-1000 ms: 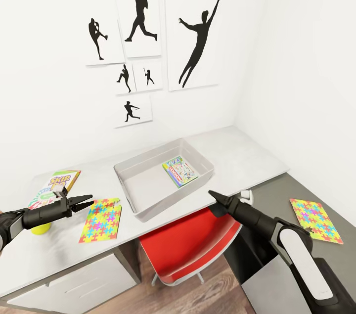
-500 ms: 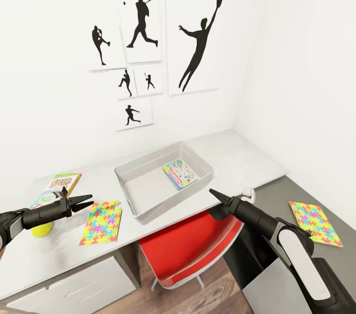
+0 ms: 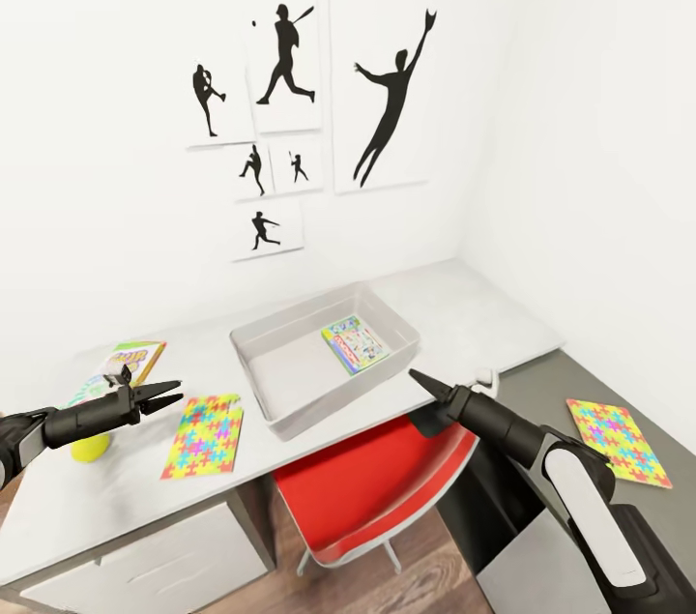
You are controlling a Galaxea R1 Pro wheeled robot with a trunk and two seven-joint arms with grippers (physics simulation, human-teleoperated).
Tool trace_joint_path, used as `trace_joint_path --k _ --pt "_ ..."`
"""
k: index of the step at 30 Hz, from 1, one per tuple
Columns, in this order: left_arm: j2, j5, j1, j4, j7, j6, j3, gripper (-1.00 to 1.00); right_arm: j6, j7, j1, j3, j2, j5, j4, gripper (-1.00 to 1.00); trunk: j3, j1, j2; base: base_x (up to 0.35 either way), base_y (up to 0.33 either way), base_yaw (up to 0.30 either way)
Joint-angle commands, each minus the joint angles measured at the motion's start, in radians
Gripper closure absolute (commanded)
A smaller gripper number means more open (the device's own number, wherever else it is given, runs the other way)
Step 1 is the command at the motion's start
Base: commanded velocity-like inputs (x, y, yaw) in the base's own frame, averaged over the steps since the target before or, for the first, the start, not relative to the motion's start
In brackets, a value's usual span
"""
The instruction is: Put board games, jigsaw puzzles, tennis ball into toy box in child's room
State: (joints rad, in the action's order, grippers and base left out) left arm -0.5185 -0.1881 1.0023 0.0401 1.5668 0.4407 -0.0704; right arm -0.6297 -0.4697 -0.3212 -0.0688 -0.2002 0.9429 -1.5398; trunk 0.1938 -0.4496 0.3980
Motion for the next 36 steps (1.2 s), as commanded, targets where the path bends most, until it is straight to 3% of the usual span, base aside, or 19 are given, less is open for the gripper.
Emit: trace_joint_path --k 1,36 --pt "0.000 0.008 0.001 0.000 0.004 0.010 -0.006 -1.00 0.000 0.001 -0.001 0.000 -0.001 0.005 0.000 -1.00 0.000 0.000 0.002 -0.125 0.000 0.069" --pt "-0.002 0.007 0.001 0.000 0.004 0.010 -0.006 -1.00 0.016 0.000 -0.001 -0.001 -0.003 0.005 0.000 -1.00 -0.056 0.000 0.002 -0.013 0.000 0.120"
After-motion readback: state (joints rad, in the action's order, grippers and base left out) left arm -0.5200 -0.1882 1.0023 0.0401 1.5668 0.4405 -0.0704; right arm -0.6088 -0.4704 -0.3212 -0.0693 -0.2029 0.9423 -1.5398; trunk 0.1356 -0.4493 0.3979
